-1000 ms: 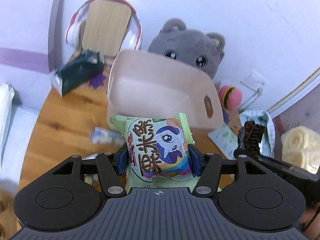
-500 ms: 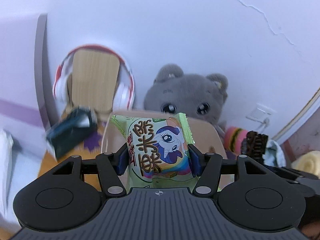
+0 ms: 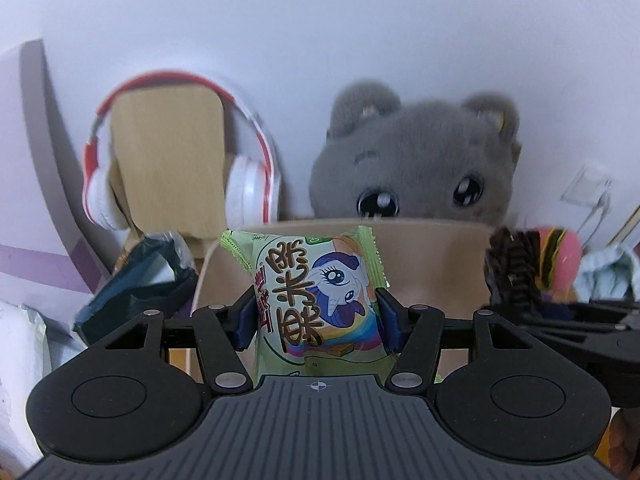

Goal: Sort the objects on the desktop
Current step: 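Carry the brown clip and green snack bag with both tools over the beige basket, then open both tools to drop the brown clip and green snack bag into the basket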

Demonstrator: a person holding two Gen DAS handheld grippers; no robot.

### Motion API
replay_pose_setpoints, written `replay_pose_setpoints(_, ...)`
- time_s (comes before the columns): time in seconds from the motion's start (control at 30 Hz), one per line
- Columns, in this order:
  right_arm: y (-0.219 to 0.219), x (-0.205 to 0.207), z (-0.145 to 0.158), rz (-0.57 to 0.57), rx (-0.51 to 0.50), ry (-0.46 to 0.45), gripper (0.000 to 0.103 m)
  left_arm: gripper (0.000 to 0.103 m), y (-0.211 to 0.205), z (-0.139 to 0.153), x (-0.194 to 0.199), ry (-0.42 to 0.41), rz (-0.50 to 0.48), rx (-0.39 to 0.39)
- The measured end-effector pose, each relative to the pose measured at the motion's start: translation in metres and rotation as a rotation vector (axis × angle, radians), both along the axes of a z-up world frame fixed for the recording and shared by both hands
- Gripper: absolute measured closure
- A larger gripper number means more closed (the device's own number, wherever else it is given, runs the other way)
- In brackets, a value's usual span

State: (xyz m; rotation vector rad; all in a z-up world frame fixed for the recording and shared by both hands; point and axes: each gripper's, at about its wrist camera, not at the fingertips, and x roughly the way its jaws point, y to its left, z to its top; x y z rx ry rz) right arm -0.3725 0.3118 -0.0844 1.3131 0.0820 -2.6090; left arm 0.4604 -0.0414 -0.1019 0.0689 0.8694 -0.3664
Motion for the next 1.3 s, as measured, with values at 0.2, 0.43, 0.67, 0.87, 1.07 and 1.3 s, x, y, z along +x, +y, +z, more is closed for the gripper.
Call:
replay_pose_setpoints(0.2, -0.019, -0.013, -0.029, 0.025, 0.042, -0.024, 0.074, 0.043, -0.003, -0.035, 0.006, 0.037, -0.008, 0.071)
replay_pose_setpoints(0.43, -0.026, -0.028, -0.060, 0.033, 0.104, -0.092, 0.074, 0.042, -0.007, -0.063, 0.009, 0.086, -0.054, 0.136)
replay_pose_setpoints(0.67, -0.025, -0.031, -0.086, 0.053, 0.185, -0.142, 0.073, 0.038, -0.013, -0.076, 0.003, 0.091, -0.131, 0.147)
replay_pose_setpoints(0.87, -0.019, -0.026, -0.091, 0.041, 0.200, -0.145, 0.058, 0.036, -0.011, -0.068, -0.002, 0.066, -0.175, 0.063)
replay_pose_setpoints(1.07, -0.014, -0.012, -0.078, 0.042, 0.140, -0.111, 0.039, 0.031, -0.007, -0.050, -0.011, 0.011, -0.191, 0.044)
replay_pose_setpoints(1.3, -0.016, 0.023, -0.041, 0.069, 0.139, -0.006, 0.024, 0.026, 0.008, -0.025, -0.028, -0.017, -0.206, 0.041)
